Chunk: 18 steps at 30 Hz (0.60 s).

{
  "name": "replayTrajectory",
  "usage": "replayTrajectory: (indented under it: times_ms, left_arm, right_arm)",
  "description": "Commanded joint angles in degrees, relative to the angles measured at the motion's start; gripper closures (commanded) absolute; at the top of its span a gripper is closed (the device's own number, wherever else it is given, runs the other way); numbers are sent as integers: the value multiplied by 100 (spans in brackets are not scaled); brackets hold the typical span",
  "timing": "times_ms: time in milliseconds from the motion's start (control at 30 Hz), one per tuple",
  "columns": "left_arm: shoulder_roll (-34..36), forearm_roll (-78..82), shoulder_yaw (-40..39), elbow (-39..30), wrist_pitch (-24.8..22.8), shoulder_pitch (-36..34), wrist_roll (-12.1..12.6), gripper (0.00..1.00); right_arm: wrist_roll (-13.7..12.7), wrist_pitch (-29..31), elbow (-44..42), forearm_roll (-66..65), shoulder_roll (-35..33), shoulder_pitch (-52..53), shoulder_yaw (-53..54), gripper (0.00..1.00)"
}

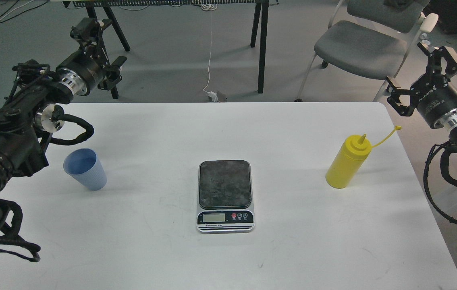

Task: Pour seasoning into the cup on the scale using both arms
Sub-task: 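Move the left gripper down toward the light blue cup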

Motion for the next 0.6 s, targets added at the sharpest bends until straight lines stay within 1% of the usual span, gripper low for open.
replayTrajectory:
  times_ms: [0,67,100,267,334,401,467,501,567]
  left_arm:
    - [-1,8,2,0,0,33,-52,0]
    - [-19,34,55,-8,0,33,-183,0]
    - [-19,60,72,-35,0,33,-210,0]
    - [34,43,81,-44,0,-3,-245,0]
    - [60,130,108,-35,0,15,-219,0]
    - [217,349,300,-52,0,24,-245,0]
    - [393,762,791,-52,0,15,-289,0]
    - [446,938,1028,-61,0,15,-376,0]
    - [613,1333,1459,-52,0,-11,-700,0]
  right_arm:
    - [0,0,18,0,3,-14,6,1]
    - [0,0,18,0,3,-14,23,1]
    - [0,0,18,0,3,-14,23,1]
    - [0,0,27,0,3,-23,6,1]
    - [9,0,27,0,3,-23,6,1]
    - [9,0,27,0,3,-23,14,1]
    - [9,0,27,0,3,-23,14,1]
    - [9,0,27,0,3,-23,14,1]
    - [9,0,35,0,3,-14,14,1]
